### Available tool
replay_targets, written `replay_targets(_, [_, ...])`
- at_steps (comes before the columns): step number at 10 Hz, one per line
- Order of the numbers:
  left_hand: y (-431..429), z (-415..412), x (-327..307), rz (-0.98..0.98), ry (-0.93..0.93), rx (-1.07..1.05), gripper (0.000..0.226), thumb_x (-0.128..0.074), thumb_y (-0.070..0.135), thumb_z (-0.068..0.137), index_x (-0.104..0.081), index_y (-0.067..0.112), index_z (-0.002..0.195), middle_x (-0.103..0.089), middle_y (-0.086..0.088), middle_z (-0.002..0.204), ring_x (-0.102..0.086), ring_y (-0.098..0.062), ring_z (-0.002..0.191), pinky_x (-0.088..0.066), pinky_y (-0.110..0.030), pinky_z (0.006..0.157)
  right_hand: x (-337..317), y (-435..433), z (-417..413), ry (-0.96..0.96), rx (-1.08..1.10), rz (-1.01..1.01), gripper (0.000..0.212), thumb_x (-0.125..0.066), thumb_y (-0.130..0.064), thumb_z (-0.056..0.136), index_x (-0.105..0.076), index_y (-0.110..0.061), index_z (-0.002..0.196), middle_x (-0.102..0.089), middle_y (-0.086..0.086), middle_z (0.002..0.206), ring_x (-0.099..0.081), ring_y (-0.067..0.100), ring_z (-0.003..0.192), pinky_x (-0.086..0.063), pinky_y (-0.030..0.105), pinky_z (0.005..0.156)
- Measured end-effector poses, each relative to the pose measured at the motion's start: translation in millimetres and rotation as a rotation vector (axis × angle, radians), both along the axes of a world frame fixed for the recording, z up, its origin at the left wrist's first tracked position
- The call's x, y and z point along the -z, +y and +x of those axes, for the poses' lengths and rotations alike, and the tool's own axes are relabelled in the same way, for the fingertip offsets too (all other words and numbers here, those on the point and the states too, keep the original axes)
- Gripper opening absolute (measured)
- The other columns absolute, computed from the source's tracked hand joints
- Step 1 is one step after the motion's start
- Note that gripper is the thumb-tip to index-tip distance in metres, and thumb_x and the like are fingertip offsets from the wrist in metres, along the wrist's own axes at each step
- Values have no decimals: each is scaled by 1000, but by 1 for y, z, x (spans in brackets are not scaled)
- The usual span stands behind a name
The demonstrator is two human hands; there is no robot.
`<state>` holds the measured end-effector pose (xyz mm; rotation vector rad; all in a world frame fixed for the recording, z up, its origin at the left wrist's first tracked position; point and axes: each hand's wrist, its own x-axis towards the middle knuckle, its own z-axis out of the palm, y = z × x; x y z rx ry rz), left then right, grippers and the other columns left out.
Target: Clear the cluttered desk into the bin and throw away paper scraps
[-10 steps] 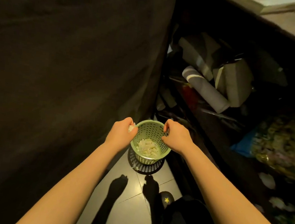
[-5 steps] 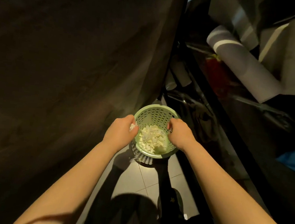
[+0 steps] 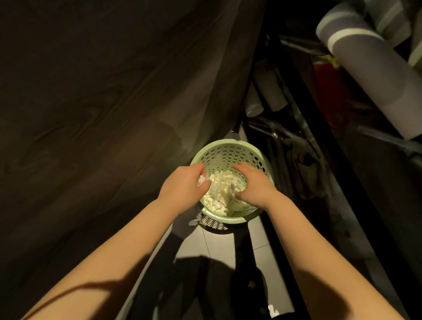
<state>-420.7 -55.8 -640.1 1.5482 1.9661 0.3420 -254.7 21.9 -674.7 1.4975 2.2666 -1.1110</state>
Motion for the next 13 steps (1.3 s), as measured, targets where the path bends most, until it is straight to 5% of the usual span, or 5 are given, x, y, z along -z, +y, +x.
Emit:
replay_targets(3, [18,24,4,2,29,47,14,-57,19,87,-45,14,83,-56,-9,89,-54,-25,86,-38,-30,69,-25,3,19,-74,113,140,53,-52,-20,88,-41,-22,140,-51,7,139,-47,26,126,-44,37,98])
replay_targets(7, [68,63,28,-74,261,202,26,-50,25,91,-55,6,108,-55,-14,117,-50,-31,110,-42,-41,88,-26,-7,38,-36,149,157,52,-51,-23,88,-41,-24,139,-51,7,137,-50,28,122,-48,38,94])
replay_targets(9, [64,60,30,-214,309,286,59,-52,36,90,-33,15,141,-19,-7,155,-13,-27,144,-17,-52,114,-26,-7,48,-24,163,138,52,-51,-21,89,-40,-26,140,-47,3,142,-47,25,126,-44,36,97])
replay_targets(10, [58,55,29,-262,308,286,63,-52,37,90,-29,16,144,-17,-7,156,-11,-28,144,-19,-52,115,-27,-9,51,-37,151,122,53,-51,-23,91,-38,-24,142,-43,3,145,-41,25,131,-40,37,103])
replay_targets(13, [27,53,-10,-251,333,320,47,-51,38,90,-47,12,129,-51,-8,132,-44,-27,124,-40,-45,100,-65,-21,59,-107,89,119,53,-50,-30,93,-36,-21,143,-42,7,145,-40,28,131,-39,40,104])
